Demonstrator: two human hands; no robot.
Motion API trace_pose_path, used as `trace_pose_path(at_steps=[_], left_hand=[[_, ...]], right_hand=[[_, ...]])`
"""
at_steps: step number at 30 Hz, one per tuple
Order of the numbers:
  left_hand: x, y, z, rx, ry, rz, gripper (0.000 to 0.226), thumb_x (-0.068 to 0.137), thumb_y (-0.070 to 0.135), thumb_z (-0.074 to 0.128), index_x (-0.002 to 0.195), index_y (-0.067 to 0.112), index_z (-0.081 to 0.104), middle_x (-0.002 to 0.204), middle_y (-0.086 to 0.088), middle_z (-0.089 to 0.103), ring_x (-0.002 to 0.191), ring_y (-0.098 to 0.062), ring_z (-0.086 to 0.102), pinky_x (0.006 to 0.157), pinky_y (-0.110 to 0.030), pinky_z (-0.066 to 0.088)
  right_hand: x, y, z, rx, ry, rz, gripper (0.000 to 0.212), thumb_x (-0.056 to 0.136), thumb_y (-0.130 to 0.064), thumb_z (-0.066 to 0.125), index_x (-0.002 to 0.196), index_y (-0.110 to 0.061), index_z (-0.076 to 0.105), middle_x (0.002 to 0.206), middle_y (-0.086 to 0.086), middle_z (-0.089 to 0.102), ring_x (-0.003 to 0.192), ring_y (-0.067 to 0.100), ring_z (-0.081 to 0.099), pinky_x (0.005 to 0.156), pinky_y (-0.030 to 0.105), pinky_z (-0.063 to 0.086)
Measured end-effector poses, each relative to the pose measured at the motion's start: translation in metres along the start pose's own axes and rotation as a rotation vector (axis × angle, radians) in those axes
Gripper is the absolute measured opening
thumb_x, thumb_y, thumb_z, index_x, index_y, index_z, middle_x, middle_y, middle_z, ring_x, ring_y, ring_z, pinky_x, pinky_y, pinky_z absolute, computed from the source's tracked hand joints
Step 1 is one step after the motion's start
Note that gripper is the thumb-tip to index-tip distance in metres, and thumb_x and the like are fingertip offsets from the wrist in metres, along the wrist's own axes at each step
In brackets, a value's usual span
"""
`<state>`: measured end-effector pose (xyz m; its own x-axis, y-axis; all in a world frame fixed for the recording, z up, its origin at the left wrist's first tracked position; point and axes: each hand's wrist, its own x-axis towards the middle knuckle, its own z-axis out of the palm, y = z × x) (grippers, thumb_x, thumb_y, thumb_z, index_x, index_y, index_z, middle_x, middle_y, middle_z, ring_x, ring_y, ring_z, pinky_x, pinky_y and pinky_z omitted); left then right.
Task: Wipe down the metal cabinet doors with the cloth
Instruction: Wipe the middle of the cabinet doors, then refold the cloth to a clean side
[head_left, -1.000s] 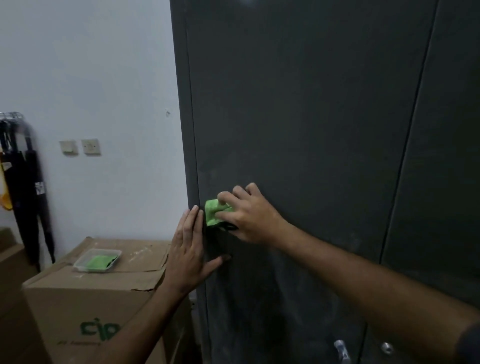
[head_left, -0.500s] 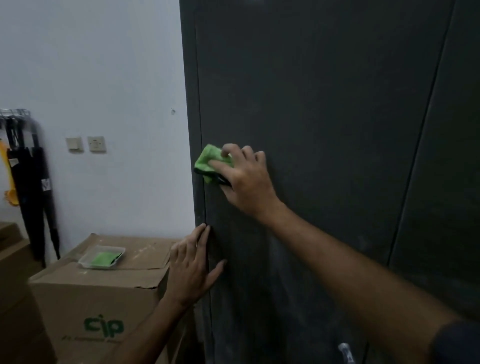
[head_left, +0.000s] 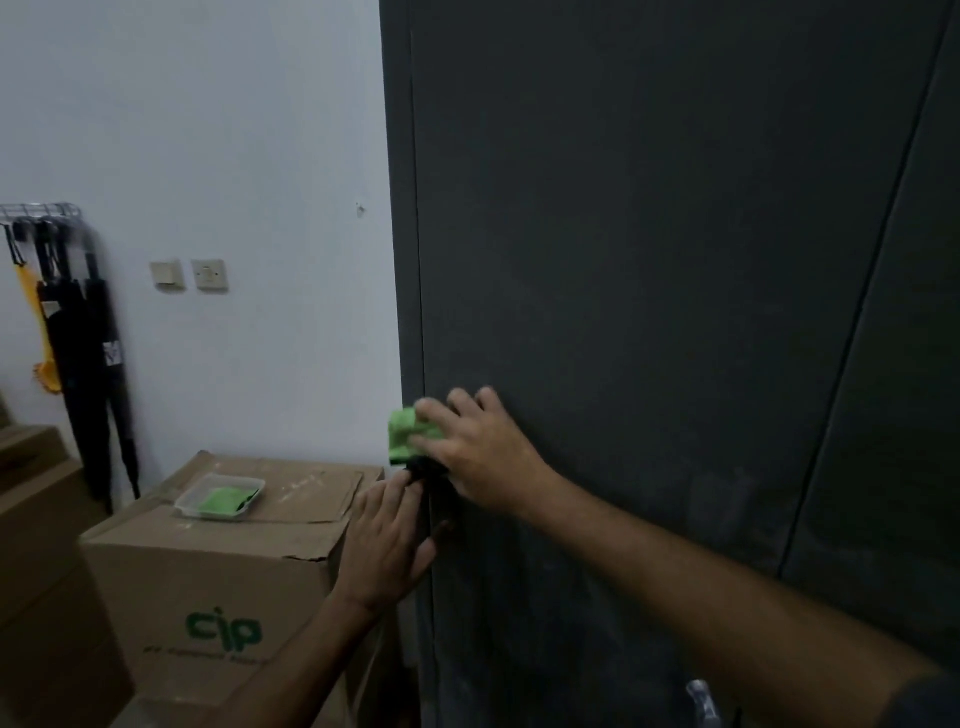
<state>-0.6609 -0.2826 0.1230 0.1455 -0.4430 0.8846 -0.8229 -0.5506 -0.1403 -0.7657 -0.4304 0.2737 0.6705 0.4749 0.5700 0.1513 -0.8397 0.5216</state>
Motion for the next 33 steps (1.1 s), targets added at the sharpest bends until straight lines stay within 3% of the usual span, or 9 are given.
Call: trace_pose_path(at_steps=[5, 8, 13, 16, 21, 24, 28, 30, 33], left_hand=[[0.004, 0.021, -0.027, -0.335, -0.102, -0.156, 0.045, 0.094, 0.050, 0.063, 0.121, 0.014, 0.060, 0.109, -0.004, 0.062, 0.094, -0.023, 0.062, 0.079, -0.037, 0.051], [0.021, 0.040, -0.050, -0.711, -0.096, -0.421, 0.044, 0.094, 0.062, 0.066, 0.121, 0.028, 0.059, 0.105, 0.017, 0.065, 0.092, -0.005, 0.065, 0.075, -0.016, 0.049], [0.055, 0.066, -0.079, -1.249, -0.174, -0.766, 0.050, 0.086, 0.070, 0.071, 0.114, 0.028, 0.071, 0.105, -0.001, 0.079, 0.094, -0.017, 0.077, 0.071, -0.026, 0.062], [0.069, 0.075, -0.088, -1.286, -0.219, -0.886, 0.050, 0.085, 0.060, 0.079, 0.108, 0.015, 0.076, 0.098, -0.005, 0.081, 0.091, -0.020, 0.079, 0.071, -0.031, 0.064], [0.073, 0.083, -0.082, -1.258, -0.258, -0.993, 0.007, 0.096, 0.023, 0.075, 0.093, 0.018, 0.079, 0.086, 0.002, 0.082, 0.078, -0.011, 0.079, 0.059, -0.020, 0.058], [0.074, 0.081, -0.078, -1.381, -0.323, -1.118, 0.011, 0.097, 0.013, 0.072, 0.090, 0.014, 0.081, 0.090, -0.006, 0.082, 0.079, -0.017, 0.079, 0.061, -0.028, 0.061], [0.078, 0.076, -0.078, -1.533, -0.520, -1.144, 0.009, 0.090, 0.015, 0.077, 0.090, 0.019, 0.085, 0.091, -0.011, 0.079, 0.076, -0.020, 0.076, 0.059, -0.033, 0.062], [0.078, 0.074, -0.078, -1.603, -0.608, -1.145, 0.015, 0.084, 0.021, 0.082, 0.097, 0.015, 0.085, 0.098, -0.015, 0.079, 0.082, -0.023, 0.077, 0.061, -0.037, 0.064], [0.078, 0.070, -0.079, -1.710, -0.717, -1.119, 0.023, 0.084, 0.021, 0.079, 0.103, 0.009, 0.083, 0.103, -0.016, 0.079, 0.087, -0.024, 0.079, 0.062, -0.035, 0.063]], right_hand=[[-0.024, -0.001, -0.002, 0.411, 0.019, 0.213, 0.039, 0.084, -0.012, 0.071, 0.122, -0.019, 0.072, 0.125, 0.003, 0.060, 0.105, 0.024, 0.055, 0.087, 0.042, 0.047], [-0.033, -0.003, -0.012, 0.851, 0.176, 0.512, 0.026, 0.083, -0.013, 0.080, 0.108, -0.014, 0.076, 0.107, -0.003, 0.069, 0.099, 0.015, 0.065, 0.087, 0.040, 0.054], [-0.056, -0.008, -0.018, 1.163, 0.214, 0.782, 0.019, 0.079, -0.035, 0.086, 0.089, -0.023, 0.075, 0.082, -0.006, 0.075, 0.077, 0.009, 0.072, 0.065, 0.025, 0.056], [-0.072, -0.011, -0.017, 1.359, 0.224, 0.880, 0.015, 0.084, -0.032, 0.083, 0.088, -0.019, 0.079, 0.083, 0.001, 0.078, 0.077, 0.012, 0.074, 0.066, 0.025, 0.058], [-0.091, -0.011, -0.020, 1.517, 0.237, 1.083, 0.017, 0.096, -0.021, 0.072, 0.091, -0.006, 0.078, 0.086, 0.014, 0.077, 0.076, 0.017, 0.069, 0.067, 0.032, 0.056], [-0.100, -0.009, -0.027, 1.608, 0.251, 1.242, 0.026, 0.102, -0.021, 0.062, 0.095, 0.002, 0.071, 0.080, 0.013, 0.072, 0.074, 0.021, 0.065, 0.065, 0.031, 0.053], [-0.112, 0.000, -0.037, 1.900, 0.085, 1.451, 0.039, 0.106, -0.035, 0.053, 0.116, -0.001, 0.070, 0.107, 0.015, 0.076, 0.095, 0.027, 0.074, 0.084, 0.035, 0.059], [-0.123, 0.002, -0.041, 2.014, -0.156, 1.334, 0.044, 0.104, -0.042, 0.056, 0.129, -0.007, 0.066, 0.121, 0.012, 0.074, 0.113, 0.027, 0.071, 0.096, 0.040, 0.057], [-0.138, 0.002, -0.036, 1.915, -0.242, 1.231, 0.048, 0.094, -0.018, 0.072, 0.138, -0.010, 0.056, 0.125, 0.012, 0.072, 0.115, 0.028, 0.070, 0.098, 0.042, 0.058]])
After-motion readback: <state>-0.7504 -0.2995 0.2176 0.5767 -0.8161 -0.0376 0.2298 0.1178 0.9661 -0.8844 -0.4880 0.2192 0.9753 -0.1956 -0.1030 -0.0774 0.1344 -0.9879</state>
